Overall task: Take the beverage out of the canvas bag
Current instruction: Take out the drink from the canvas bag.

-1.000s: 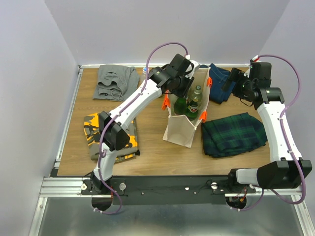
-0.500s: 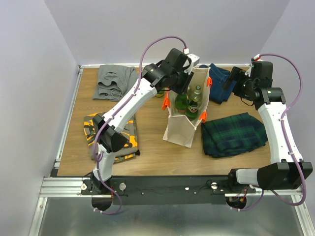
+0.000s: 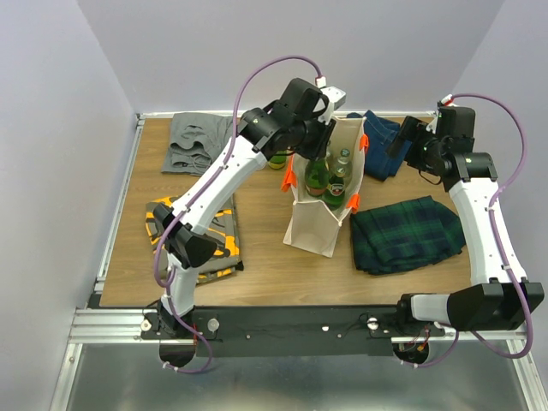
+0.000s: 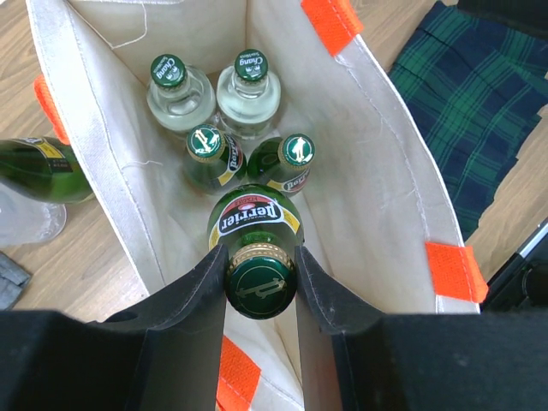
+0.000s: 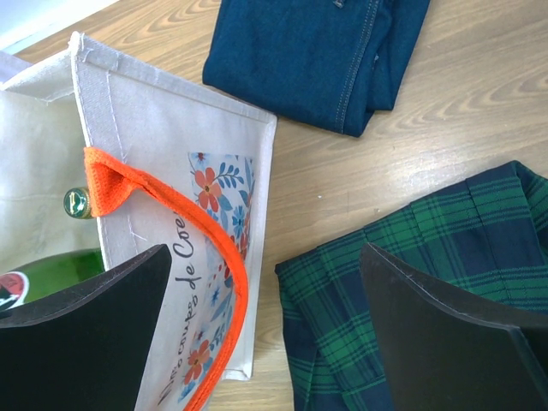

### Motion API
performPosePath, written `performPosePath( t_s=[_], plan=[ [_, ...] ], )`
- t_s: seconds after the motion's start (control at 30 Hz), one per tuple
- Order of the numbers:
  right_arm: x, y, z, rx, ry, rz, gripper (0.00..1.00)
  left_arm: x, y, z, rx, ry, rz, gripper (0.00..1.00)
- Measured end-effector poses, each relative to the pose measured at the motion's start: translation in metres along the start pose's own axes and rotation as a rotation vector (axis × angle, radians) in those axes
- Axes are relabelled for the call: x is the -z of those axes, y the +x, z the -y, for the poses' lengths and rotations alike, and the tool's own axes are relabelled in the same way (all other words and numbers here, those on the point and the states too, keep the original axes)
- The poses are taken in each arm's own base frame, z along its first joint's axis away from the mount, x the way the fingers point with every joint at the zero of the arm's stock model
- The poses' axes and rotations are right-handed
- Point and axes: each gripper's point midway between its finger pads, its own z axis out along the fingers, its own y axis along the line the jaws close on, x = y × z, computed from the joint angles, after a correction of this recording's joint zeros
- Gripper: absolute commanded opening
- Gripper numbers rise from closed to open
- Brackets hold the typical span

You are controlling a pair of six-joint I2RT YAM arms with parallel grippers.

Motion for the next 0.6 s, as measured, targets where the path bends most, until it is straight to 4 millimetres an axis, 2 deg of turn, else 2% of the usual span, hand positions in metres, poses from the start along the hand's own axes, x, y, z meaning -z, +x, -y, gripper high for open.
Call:
performPosePath(
  t_s=[0.6],
  plan=[
    [0.000, 0.000, -0.001, 0.000, -0.007, -0.003, 1.00, 0.038, -0.023, 0.006, -0.009, 0.010, 0.094, 0.00]
  ],
)
